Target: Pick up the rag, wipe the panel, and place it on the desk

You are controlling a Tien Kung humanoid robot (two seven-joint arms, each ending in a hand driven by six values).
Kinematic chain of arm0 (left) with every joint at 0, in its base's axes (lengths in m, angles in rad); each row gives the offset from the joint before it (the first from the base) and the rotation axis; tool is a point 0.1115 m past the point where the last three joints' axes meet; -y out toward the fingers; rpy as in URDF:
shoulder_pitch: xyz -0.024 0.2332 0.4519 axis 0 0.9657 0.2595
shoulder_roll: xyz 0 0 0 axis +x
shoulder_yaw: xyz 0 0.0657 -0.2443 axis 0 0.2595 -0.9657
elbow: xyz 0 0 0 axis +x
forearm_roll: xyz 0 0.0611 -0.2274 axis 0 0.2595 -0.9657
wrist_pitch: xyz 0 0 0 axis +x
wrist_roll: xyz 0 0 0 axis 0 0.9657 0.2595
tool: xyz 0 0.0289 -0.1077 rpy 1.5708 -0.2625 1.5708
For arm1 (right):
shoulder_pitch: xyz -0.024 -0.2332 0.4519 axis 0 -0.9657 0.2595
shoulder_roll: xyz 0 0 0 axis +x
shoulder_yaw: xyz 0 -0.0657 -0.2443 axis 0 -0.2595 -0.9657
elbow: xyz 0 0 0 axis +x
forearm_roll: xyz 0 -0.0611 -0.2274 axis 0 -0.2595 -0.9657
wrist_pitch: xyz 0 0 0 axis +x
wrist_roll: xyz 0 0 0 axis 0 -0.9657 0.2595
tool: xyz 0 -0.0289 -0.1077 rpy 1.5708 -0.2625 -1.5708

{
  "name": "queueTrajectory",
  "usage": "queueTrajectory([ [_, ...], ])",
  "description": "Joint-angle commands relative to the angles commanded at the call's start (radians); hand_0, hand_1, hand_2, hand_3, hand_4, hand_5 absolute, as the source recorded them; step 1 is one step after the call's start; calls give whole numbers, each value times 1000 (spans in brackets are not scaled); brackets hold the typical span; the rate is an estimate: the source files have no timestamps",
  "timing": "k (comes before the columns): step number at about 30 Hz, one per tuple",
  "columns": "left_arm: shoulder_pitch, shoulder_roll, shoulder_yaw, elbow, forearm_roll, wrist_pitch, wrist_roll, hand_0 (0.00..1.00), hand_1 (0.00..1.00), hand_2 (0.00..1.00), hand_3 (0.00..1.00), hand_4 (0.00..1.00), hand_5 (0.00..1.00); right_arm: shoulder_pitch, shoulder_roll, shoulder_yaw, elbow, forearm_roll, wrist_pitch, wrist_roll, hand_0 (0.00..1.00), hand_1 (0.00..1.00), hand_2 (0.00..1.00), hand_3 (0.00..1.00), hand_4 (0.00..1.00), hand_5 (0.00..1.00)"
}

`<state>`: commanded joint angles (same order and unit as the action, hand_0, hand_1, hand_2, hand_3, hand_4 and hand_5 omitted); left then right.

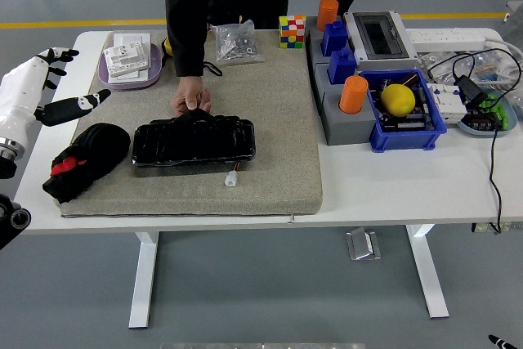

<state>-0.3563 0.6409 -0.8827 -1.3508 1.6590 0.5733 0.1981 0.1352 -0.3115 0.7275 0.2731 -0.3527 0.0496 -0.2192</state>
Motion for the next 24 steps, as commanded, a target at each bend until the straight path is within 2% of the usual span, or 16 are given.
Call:
queueTrajectory([
  [11, -25, -49, 89, 168, -57, 28, -72, 465, 665, 780, 782, 946, 523, 0, -5, 18, 4, -11, -1, -1, 767, 599, 709, 639, 998, 575],
  [20, -37, -77, 141, 252, -90, 37, -102, 463, 667, 781, 782, 947, 523, 0, -7, 24, 8, -17, -1, -1, 767, 599, 709, 640, 998, 575],
  [24, -47, -97, 161, 296, -98, 40, -113, 464, 667, 781, 780, 950, 524, 0, -6, 22, 11, -19, -1, 0, 767, 599, 709, 640, 998, 576],
])
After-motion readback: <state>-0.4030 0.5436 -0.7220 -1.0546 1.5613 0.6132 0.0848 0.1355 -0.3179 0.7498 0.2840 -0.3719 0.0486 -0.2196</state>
